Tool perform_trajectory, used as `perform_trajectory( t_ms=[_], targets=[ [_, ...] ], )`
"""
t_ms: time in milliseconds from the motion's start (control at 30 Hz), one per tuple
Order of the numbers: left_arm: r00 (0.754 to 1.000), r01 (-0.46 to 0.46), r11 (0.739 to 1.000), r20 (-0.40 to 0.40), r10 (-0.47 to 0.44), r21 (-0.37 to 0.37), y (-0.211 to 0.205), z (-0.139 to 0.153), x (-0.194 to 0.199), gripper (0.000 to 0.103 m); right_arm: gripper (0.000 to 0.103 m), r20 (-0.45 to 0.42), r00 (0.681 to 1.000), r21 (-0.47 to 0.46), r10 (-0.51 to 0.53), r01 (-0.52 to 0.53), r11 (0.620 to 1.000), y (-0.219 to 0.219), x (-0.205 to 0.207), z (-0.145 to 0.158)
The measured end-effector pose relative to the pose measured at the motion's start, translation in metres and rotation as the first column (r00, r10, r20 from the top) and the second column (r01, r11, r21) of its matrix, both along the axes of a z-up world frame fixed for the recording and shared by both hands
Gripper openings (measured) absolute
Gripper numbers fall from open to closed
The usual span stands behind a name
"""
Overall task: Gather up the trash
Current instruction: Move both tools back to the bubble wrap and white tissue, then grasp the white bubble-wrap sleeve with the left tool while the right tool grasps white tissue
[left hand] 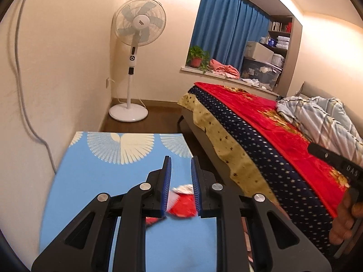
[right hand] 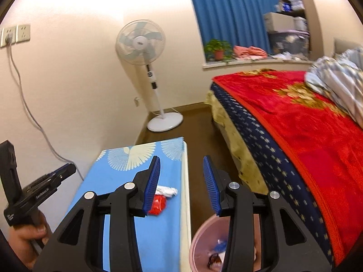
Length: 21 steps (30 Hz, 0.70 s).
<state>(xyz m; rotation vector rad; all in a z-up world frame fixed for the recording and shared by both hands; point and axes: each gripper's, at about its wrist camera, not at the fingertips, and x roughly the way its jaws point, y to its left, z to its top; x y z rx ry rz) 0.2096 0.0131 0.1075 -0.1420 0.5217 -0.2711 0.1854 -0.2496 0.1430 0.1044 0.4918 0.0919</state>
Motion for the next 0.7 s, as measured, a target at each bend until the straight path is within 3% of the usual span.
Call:
perform_trajectory(
  t_ms=[133,267,367,567,633,700],
  targets=[
    [0.999,-0.025,0.999,-0.037,0.024,-0.021,0.011,-0.035,0.020,0.018,0.040,-0.028,0.999,-0.026,0.042,-0.042,0.999,0.015,0.035,-0.024],
    [0.991,-0.044,0.997,-0.132,0.036,-0.060,0.019,-0.075,0.043,0.018,0.040,-0.090,0.995,0.006,0.052,-0.051,0.999,0.020,0.069,-0.063],
    [0.990,-0.037,0.999,-0.137,0.034,-0.018,0.018,-0.092,0.057,0.018,0.040,-0.159,0.986,0.033,0.049,-0.044,0.998,0.021,0.095,-0.098],
    [0.980,-0.024,0.999,-0.201,0.016,-0.039,0.015,-0.127,0.076,0.018,0.041,-0.225,0.973,0.052,0.046,-0.035,0.998,0.025,0.130,-0.147],
    [0.974,-0.038,0.998,-0.225,0.027,-0.048,0.017,-0.138,0.082,0.021,0.041,-0.237,0.969,0.050,0.065,-0.055,0.997,0.029,0.139,-0.159],
    [0.967,-0.059,0.996,-0.253,0.040,-0.067,0.017,-0.149,0.088,0.032,0.041,-0.243,0.966,0.043,0.086,-0.078,0.996,0.034,0.146,-0.170]
  ],
)
